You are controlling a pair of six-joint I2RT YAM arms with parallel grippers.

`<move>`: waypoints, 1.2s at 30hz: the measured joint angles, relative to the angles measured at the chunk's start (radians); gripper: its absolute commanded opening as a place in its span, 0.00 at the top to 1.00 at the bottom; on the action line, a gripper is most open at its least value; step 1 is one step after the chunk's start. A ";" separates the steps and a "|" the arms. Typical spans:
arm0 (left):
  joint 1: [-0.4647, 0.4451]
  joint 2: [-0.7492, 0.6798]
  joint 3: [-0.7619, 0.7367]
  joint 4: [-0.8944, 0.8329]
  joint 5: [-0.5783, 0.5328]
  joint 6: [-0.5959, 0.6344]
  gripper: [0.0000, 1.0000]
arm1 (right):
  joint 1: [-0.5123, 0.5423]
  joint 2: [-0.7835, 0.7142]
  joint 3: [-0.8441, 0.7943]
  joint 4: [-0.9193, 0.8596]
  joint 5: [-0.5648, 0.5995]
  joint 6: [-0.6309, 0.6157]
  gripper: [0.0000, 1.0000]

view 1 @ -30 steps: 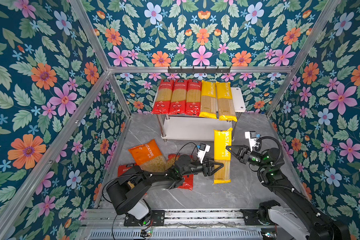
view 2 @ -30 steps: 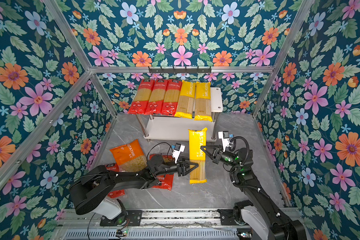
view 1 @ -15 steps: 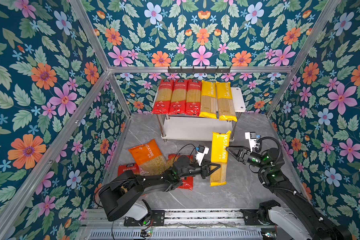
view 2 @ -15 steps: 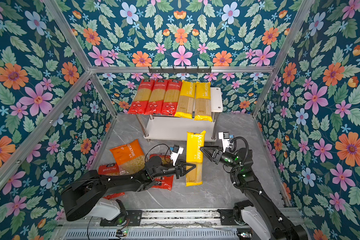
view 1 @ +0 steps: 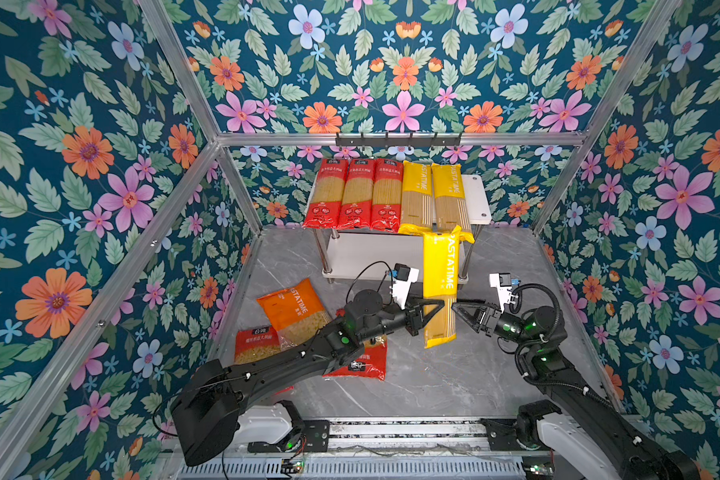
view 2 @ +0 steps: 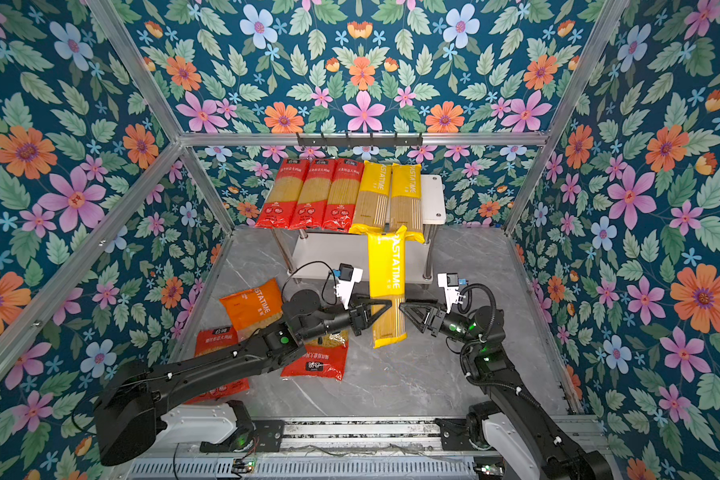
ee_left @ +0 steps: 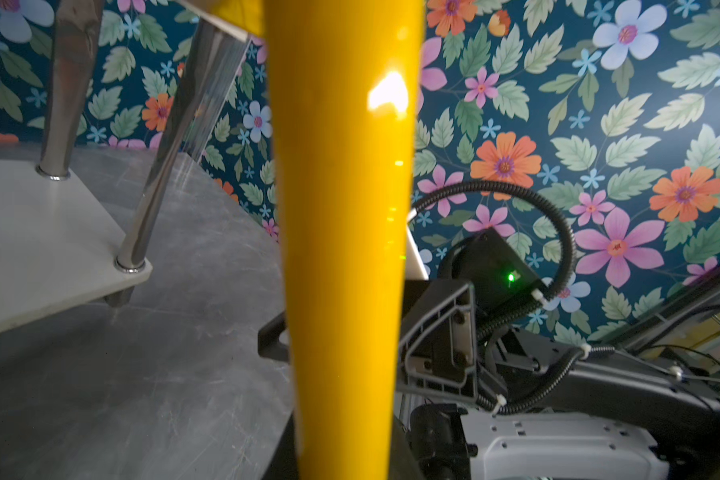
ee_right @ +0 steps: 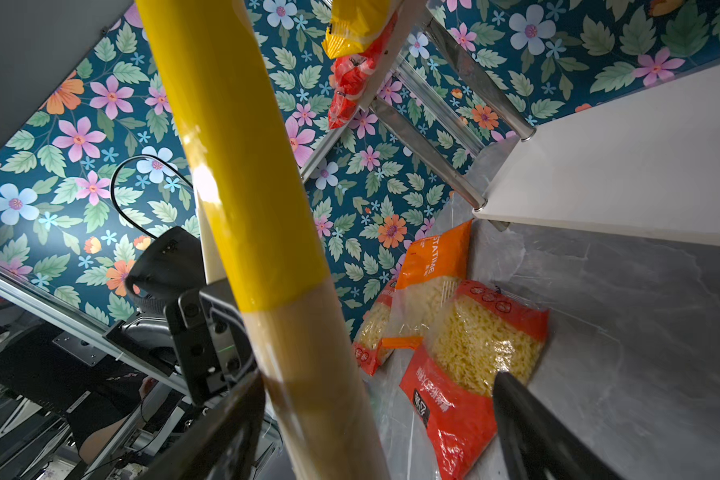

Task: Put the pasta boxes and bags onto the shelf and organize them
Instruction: 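Carry the pack to the top shelf with the right gripper while left gripper releases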

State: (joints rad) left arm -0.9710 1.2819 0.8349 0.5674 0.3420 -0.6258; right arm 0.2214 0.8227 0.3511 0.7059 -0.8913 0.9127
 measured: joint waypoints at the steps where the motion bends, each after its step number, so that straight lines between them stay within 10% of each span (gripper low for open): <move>1: 0.006 0.004 0.020 0.001 -0.003 -0.008 0.98 | 0.001 -0.006 0.002 -0.002 -0.011 0.000 0.19; 9: 0.013 0.065 0.181 -0.003 0.012 -0.053 0.95 | 0.096 -0.007 0.063 -0.014 -0.039 -0.010 0.51; 17: 0.014 0.113 0.215 0.004 0.055 -0.105 0.93 | 0.106 -0.064 0.106 -0.118 0.010 -0.031 0.46; 24: 0.042 0.158 0.234 0.077 0.091 -0.169 0.83 | 0.104 -0.063 0.142 -0.140 0.032 -0.017 0.88; 29: 0.079 0.193 0.257 0.146 0.122 -0.209 0.52 | 0.102 -0.066 0.240 -0.288 0.056 -0.008 1.00; 36: 0.092 0.124 0.198 0.161 0.100 -0.141 0.39 | 0.024 -0.014 0.464 -0.578 0.051 -0.016 1.00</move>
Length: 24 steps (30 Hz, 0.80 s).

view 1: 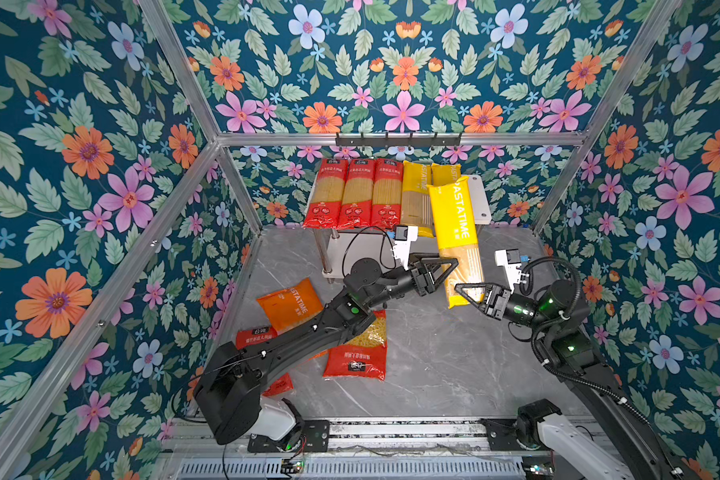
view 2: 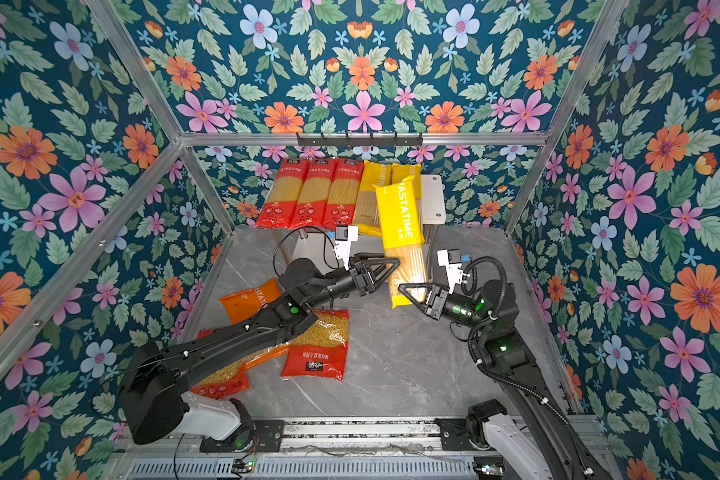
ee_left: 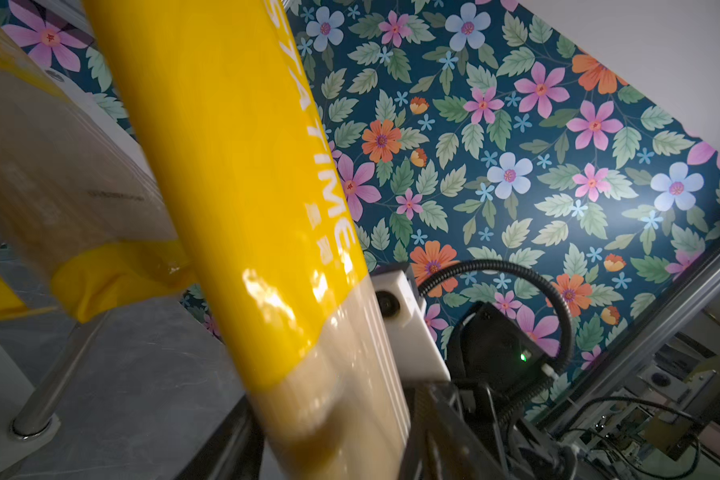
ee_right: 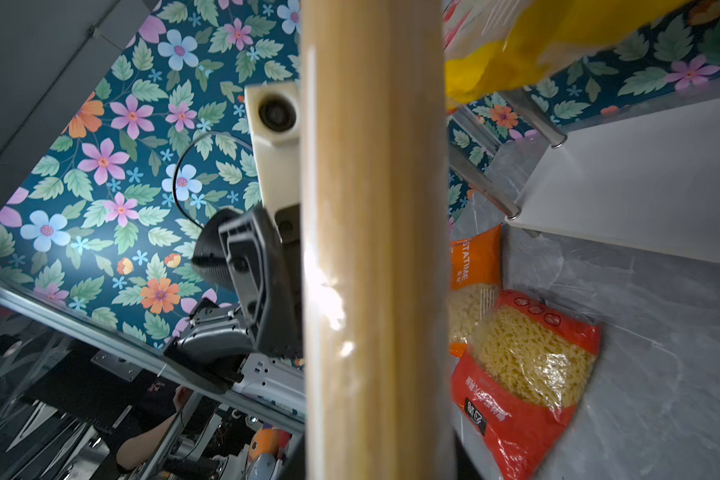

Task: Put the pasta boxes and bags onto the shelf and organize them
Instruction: 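Carry the pack to the top shelf with the right gripper while left gripper releases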

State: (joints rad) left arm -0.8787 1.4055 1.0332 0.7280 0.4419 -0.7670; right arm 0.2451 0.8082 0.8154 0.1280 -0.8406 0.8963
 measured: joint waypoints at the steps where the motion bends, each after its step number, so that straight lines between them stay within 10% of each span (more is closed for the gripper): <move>1: 0.000 -0.019 -0.028 0.003 -0.004 0.016 0.40 | -0.027 0.024 0.055 -0.051 0.004 0.002 1.00; 13: -0.059 -0.095 -0.391 0.049 -0.109 0.032 0.39 | -0.344 0.397 0.634 -0.522 -0.106 -0.035 1.00; 24: -0.122 -0.028 -0.441 0.113 -0.160 0.014 0.40 | -0.376 0.655 0.872 -0.776 -0.178 -0.163 1.00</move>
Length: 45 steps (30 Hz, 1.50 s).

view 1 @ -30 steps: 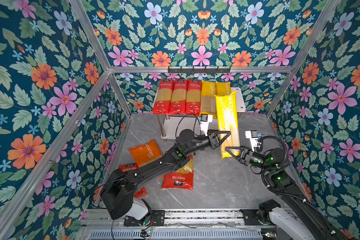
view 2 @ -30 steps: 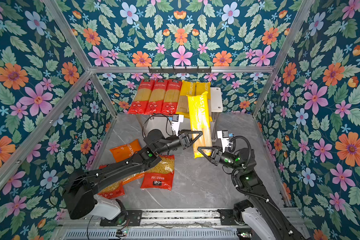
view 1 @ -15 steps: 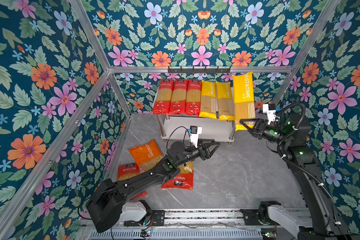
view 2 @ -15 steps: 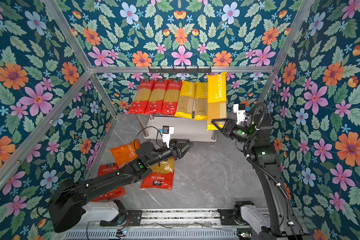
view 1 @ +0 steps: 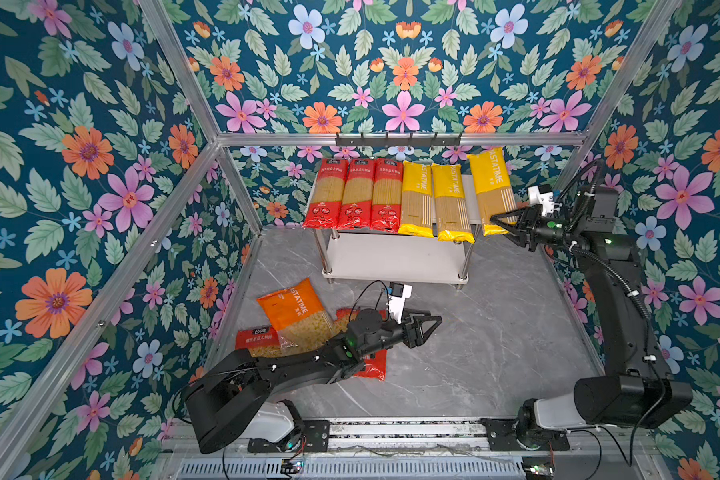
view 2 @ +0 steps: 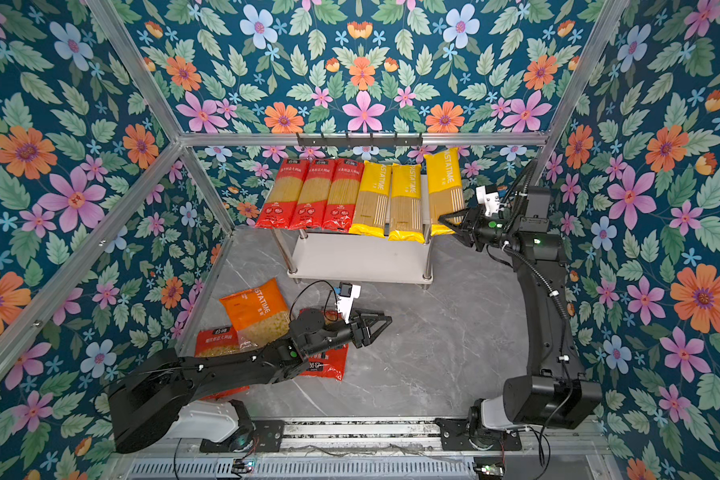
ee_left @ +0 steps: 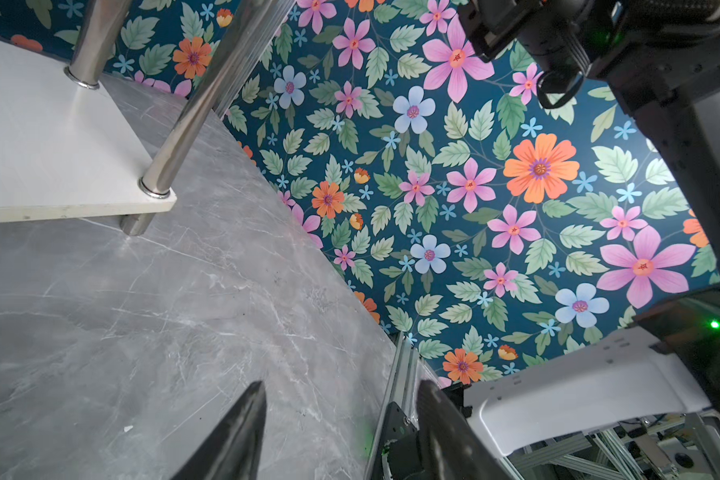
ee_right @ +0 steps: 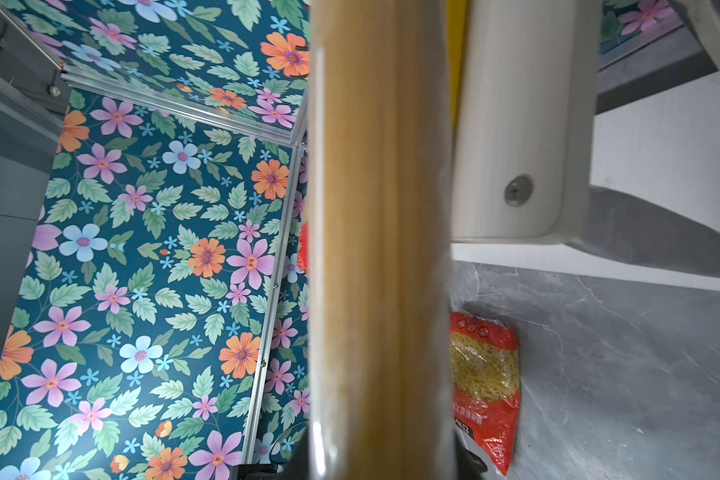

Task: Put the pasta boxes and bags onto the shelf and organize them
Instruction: 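Carry the pack to the top shelf with the right gripper while left gripper releases, then stand the pack beside the other yellow packs with the right gripper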

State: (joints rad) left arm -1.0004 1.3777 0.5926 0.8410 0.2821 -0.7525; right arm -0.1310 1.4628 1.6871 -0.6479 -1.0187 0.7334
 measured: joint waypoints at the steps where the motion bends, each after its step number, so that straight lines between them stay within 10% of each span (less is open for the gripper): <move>1: -0.003 0.005 0.000 0.000 -0.004 0.000 0.40 | 0.001 0.014 -0.006 -0.008 0.003 0.000 1.00; 31: -0.018 -0.006 0.005 -0.012 -0.041 0.049 0.40 | 0.072 0.066 -0.152 0.337 -0.011 0.277 1.00; 38: -0.021 -0.006 0.005 -0.012 -0.044 0.049 0.41 | 0.073 0.065 -0.180 0.391 -0.026 0.309 0.58; 45: -0.015 -0.067 -0.034 -0.035 -0.055 0.052 0.38 | 0.053 0.010 -0.247 0.412 -0.027 0.307 0.42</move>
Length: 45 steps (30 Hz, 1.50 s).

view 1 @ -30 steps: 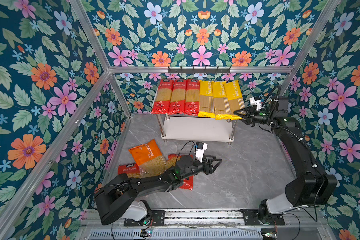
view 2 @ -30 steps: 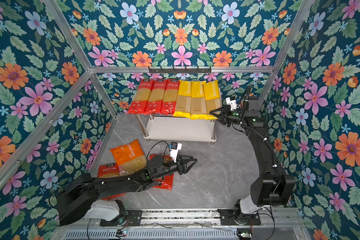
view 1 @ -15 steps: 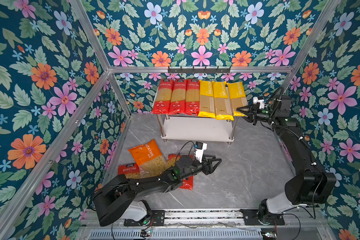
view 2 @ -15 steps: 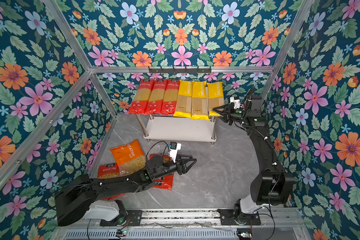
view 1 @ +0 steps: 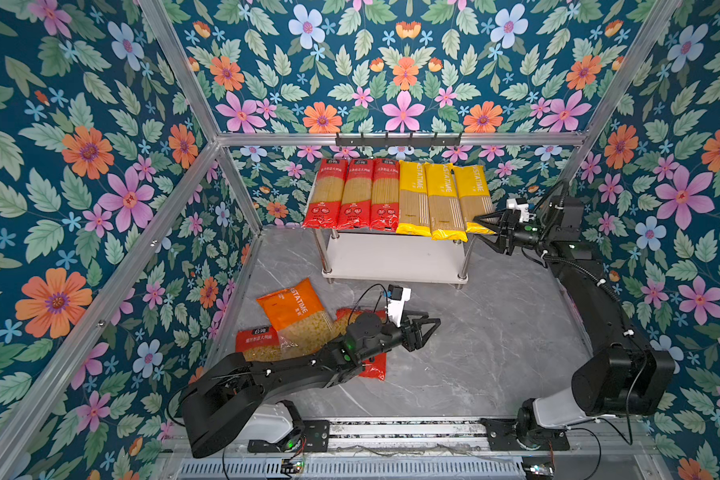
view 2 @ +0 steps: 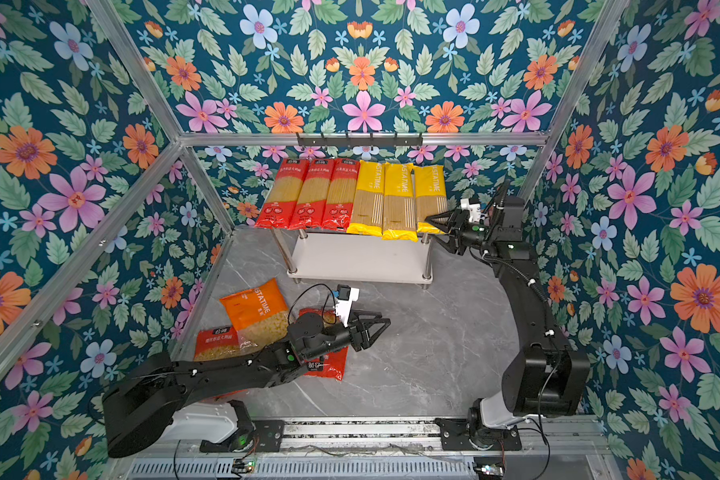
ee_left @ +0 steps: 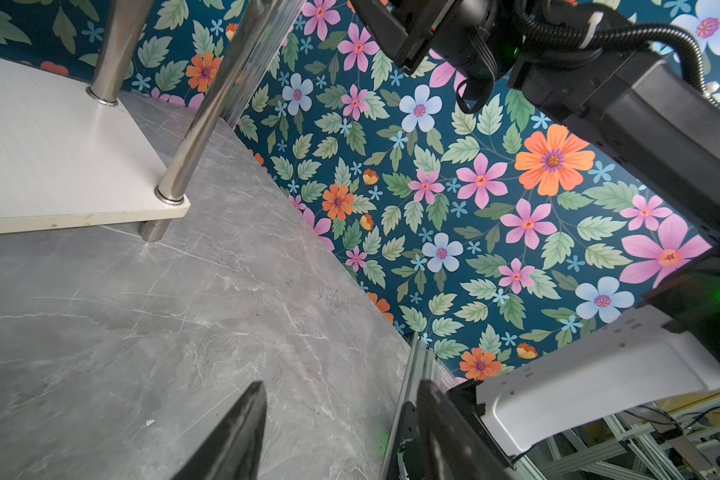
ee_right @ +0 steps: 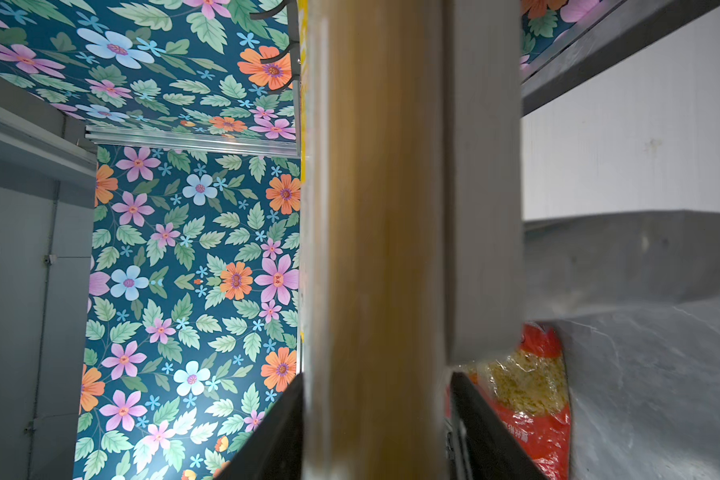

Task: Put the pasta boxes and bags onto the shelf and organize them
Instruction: 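Stand the pack beside the other yellow packs with the right gripper, then release the pack and draw both grippers back toward the table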

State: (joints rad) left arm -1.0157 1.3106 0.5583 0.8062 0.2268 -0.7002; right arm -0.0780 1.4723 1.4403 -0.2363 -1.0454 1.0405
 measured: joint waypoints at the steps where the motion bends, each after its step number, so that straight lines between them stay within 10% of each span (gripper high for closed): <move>1: 0.004 -0.014 -0.008 -0.007 0.002 0.000 0.38 | -0.004 -0.011 -0.009 0.002 -0.001 0.000 0.40; 14: 0.255 -0.284 -0.061 -0.443 -0.039 -0.007 0.35 | 0.029 -0.412 -0.432 0.024 0.026 -0.027 0.34; 21: 0.440 -0.296 -0.070 -0.747 -0.133 0.010 0.33 | 0.448 -0.605 -0.789 0.050 0.385 0.011 0.37; 31: 0.507 -0.300 -0.105 -0.999 -0.270 -0.016 0.25 | 0.934 -0.171 -0.755 0.187 0.875 0.003 0.38; 45: 0.487 -0.280 -0.223 -0.881 -0.234 -0.061 0.31 | 1.017 0.274 -0.612 0.408 0.914 0.049 0.56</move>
State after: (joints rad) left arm -0.5289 1.0306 0.3351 -0.0746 -0.0074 -0.7616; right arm 0.9386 1.7458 0.8288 0.1715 -0.1314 1.0893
